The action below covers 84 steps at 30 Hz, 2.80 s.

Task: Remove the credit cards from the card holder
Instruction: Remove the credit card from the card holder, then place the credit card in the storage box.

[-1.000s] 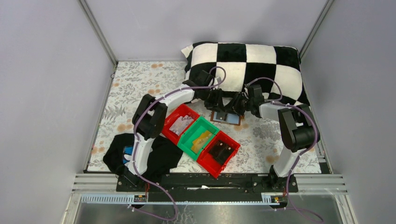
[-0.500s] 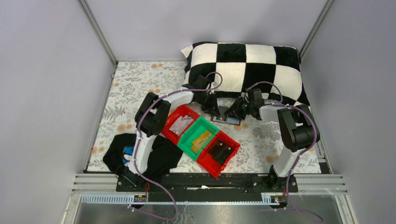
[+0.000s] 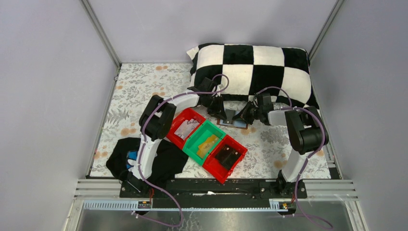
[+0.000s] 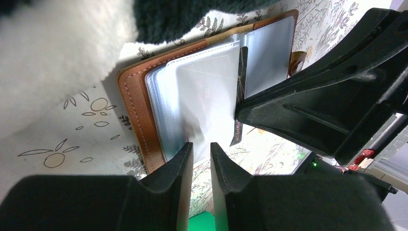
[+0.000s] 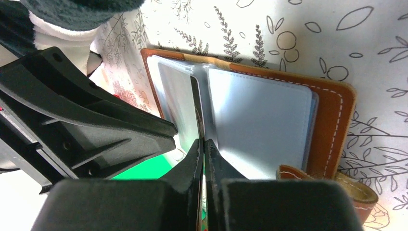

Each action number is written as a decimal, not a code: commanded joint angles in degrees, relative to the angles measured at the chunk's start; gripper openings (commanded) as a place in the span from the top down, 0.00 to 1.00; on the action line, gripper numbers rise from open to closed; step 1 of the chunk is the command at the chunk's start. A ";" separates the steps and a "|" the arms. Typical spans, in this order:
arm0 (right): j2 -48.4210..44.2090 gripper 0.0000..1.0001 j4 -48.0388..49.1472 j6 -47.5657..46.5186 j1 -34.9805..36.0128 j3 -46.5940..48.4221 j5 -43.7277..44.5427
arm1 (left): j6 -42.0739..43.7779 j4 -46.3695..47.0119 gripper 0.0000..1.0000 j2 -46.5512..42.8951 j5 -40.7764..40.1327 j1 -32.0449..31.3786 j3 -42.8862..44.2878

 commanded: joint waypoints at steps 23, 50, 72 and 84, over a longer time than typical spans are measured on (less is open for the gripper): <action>-14.61 1.00 -12.31 -6.30 -5.99 -6.11 3.49 | 0.03 0.35 0.73 -2.30 -0.60 1.28 -0.84; -26.03 1.00 -13.02 -6.73 -5.99 -3.55 -1.57 | 0.75 -4.59 0.61 -12.15 -0.63 -0.80 3.17; -61.31 1.00 -42.51 12.29 -0.46 -8.60 3.35 | -1.65 -0.96 0.53 -32.27 -2.87 4.75 -11.18; -67.43 1.00 -44.01 27.32 16.84 -15.26 14.89 | -3.93 2.58 0.53 -41.13 -6.14 4.75 -21.82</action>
